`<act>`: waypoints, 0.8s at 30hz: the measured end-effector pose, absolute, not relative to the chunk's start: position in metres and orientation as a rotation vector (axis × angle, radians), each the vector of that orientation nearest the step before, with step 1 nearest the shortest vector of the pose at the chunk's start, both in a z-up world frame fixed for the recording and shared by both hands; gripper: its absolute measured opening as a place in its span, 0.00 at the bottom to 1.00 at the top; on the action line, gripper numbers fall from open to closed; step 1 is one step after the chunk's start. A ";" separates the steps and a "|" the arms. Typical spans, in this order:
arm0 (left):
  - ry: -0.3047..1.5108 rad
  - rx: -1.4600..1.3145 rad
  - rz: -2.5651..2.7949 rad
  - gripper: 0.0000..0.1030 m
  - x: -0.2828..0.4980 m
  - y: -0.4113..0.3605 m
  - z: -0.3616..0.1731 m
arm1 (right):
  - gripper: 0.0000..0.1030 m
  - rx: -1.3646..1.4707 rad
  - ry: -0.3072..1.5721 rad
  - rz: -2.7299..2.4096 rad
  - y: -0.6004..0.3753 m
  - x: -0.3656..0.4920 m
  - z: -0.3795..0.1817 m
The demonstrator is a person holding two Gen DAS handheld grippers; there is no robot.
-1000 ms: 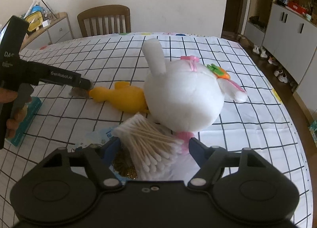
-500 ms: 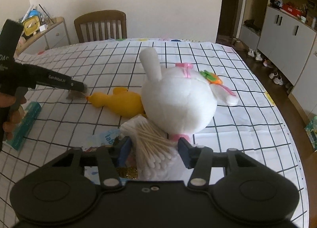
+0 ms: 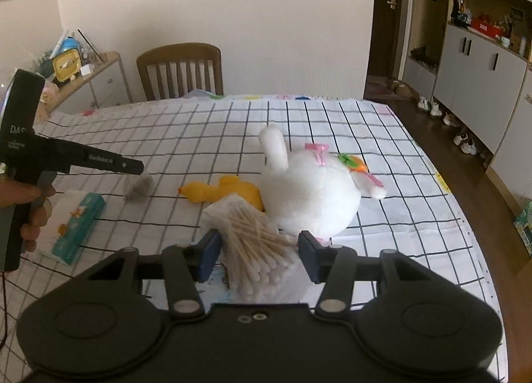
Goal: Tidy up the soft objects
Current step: 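Lift the tea bag with the left tool while the right tool lifts the cotton swabs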
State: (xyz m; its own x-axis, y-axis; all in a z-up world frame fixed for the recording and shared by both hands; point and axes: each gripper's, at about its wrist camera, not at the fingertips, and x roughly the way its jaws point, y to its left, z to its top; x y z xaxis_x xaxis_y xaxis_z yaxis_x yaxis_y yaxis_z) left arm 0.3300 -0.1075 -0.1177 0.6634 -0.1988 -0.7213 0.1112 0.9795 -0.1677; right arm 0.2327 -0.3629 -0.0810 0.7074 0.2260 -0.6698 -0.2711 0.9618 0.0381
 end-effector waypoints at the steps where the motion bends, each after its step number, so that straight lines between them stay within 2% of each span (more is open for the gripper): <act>1: 0.824 -0.114 -0.178 0.11 0.327 -0.106 -0.115 | 0.49 -0.064 0.729 0.279 -0.363 0.229 -0.078; 8: 0.828 -0.116 -0.194 0.10 0.307 -0.098 -0.101 | 0.49 -0.057 0.703 0.288 -0.362 0.213 -0.062; 18: 0.894 -0.159 -0.205 0.13 0.306 -0.100 -0.110 | 0.49 -0.034 0.717 0.307 -0.362 0.204 -0.067; 20: 0.900 -0.158 -0.202 0.18 0.309 -0.101 -0.112 | 0.49 -0.031 0.717 0.309 -0.363 0.205 -0.068; 21: 0.898 -0.153 -0.202 0.28 0.310 -0.102 -0.113 | 0.49 -0.030 0.718 0.309 -0.363 0.205 -0.068; 22: 0.897 -0.149 -0.202 0.43 0.311 -0.103 -0.114 | 0.49 -0.027 0.718 0.307 -0.365 0.206 -0.068; 23: 0.895 -0.150 -0.207 0.53 0.312 -0.104 -0.115 | 0.49 -0.023 0.719 0.305 -0.366 0.206 -0.068; 24: 0.889 -0.153 -0.215 0.71 0.313 -0.104 -0.116 | 0.49 -0.019 0.720 0.305 -0.367 0.206 -0.069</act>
State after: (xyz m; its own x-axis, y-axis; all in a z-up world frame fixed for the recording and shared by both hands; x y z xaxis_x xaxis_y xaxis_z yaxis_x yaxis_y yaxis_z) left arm 0.3129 -0.1040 -0.1156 0.6108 -0.2483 -0.7519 0.1219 0.9677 -0.2206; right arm 0.2063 -0.3667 -0.0686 0.7097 0.2680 -0.6515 -0.2812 0.9557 0.0868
